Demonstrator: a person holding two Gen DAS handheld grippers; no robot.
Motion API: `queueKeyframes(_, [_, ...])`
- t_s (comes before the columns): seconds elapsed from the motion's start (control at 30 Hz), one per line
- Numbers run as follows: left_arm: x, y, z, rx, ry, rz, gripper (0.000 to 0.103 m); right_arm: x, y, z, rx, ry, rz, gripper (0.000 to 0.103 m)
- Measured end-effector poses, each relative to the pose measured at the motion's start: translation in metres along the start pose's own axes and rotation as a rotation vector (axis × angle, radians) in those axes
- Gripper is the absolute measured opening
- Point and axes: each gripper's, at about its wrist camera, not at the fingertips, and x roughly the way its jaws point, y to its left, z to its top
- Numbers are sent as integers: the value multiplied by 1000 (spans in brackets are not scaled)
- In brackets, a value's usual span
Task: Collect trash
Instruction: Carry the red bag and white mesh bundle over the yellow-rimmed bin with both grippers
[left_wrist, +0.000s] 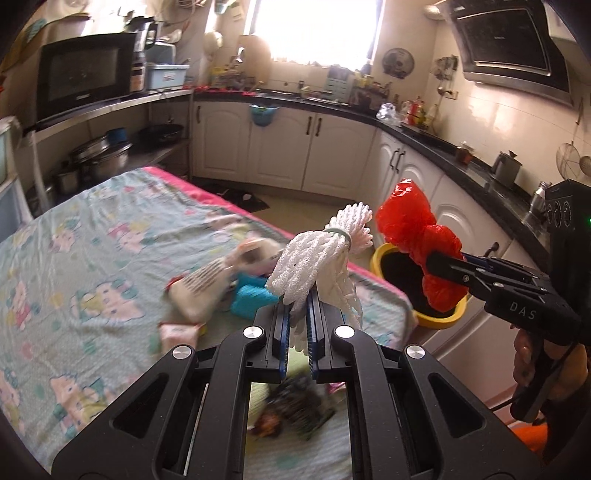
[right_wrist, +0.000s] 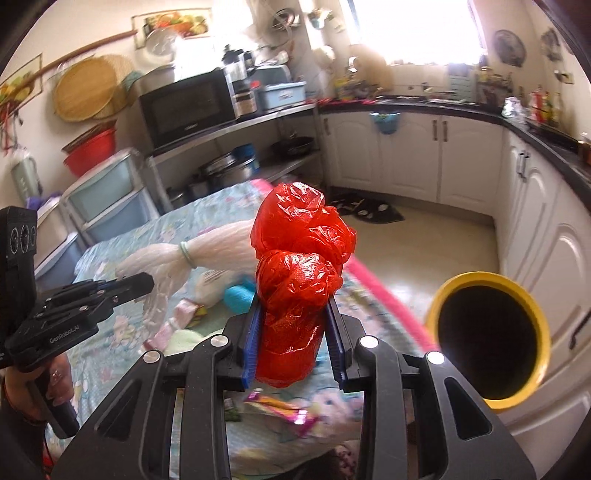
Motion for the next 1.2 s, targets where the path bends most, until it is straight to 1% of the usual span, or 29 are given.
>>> queueKeyframes(0.33, [30, -42, 23, 39, 15, -67, 4, -30, -60, 3, 85, -70, -149, 30])
queueKeyframes(0.43, [43, -55, 29, 48, 29, -91, 4, -38, -85, 1, 126, -83, -191, 30])
queueKeyframes(0.67, [81, -91, 42, 81, 70, -144, 4, -49, -127, -6, 192, -96, -297, 30])
queueKeyframes(0.93, [129, -135, 51, 127, 139, -203, 4, -48, -172, -24, 266, -78, -404, 30])
queueKeyframes(1.03, [155, -151, 54, 141, 177, -220, 4, -41, -186, -29, 294, -56, -414, 30])
queueKeyframes(1.2, [190, -171, 56, 167, 225, -219, 5, -23, -207, -41, 325, -8, -421, 32])
